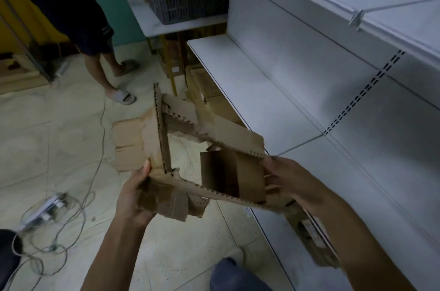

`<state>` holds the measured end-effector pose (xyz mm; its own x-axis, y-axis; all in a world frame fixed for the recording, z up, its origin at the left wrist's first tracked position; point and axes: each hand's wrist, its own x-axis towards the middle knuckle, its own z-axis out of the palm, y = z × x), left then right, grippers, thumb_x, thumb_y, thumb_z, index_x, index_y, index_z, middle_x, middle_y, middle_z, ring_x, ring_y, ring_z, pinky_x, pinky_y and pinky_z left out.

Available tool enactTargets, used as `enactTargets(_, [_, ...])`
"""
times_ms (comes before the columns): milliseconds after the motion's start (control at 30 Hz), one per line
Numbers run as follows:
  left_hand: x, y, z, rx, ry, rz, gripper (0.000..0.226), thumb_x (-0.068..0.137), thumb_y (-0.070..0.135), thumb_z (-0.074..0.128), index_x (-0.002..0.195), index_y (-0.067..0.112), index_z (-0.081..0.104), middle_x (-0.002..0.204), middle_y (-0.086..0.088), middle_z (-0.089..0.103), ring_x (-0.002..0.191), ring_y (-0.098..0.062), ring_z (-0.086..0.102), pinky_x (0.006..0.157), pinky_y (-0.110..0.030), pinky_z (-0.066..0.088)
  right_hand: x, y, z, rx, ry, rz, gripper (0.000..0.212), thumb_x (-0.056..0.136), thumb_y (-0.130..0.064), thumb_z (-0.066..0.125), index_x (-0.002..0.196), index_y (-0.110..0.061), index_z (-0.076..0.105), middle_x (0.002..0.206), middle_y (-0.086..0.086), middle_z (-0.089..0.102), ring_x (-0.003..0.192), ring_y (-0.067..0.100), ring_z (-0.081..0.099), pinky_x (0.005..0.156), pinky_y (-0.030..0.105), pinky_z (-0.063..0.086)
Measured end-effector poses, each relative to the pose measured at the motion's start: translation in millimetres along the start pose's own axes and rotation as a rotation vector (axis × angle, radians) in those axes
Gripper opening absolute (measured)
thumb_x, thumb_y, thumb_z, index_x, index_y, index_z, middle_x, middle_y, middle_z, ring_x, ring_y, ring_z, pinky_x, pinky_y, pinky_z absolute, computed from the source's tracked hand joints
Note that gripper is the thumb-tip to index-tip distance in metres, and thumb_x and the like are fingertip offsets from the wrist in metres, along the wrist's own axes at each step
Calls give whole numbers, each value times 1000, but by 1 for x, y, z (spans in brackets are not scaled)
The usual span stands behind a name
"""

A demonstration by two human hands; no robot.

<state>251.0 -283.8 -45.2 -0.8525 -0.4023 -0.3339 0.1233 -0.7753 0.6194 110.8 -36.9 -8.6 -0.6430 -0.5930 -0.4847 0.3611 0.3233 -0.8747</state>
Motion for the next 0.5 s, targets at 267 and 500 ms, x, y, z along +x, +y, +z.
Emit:
enactTargets(267, [60,-3,35,266,-92,44,11,73,26,75,76,15,75,78,-2,69,74,-15,68,64,-26,57,45,-37,-18,-229,101,-12,56,69,-40,81,113,-26,49,104,-11,61,94,7,61,76,19,52])
enactTargets(500, [114,12,44,194,23,48,38,93,14,49,69,20,77,77,2,71,72,-12,69,65,-26,58,88,-34,-32,-106,175,-6,20,93,-5,49,106,-4,65,99,18,67,88,27,64,70,32,53])
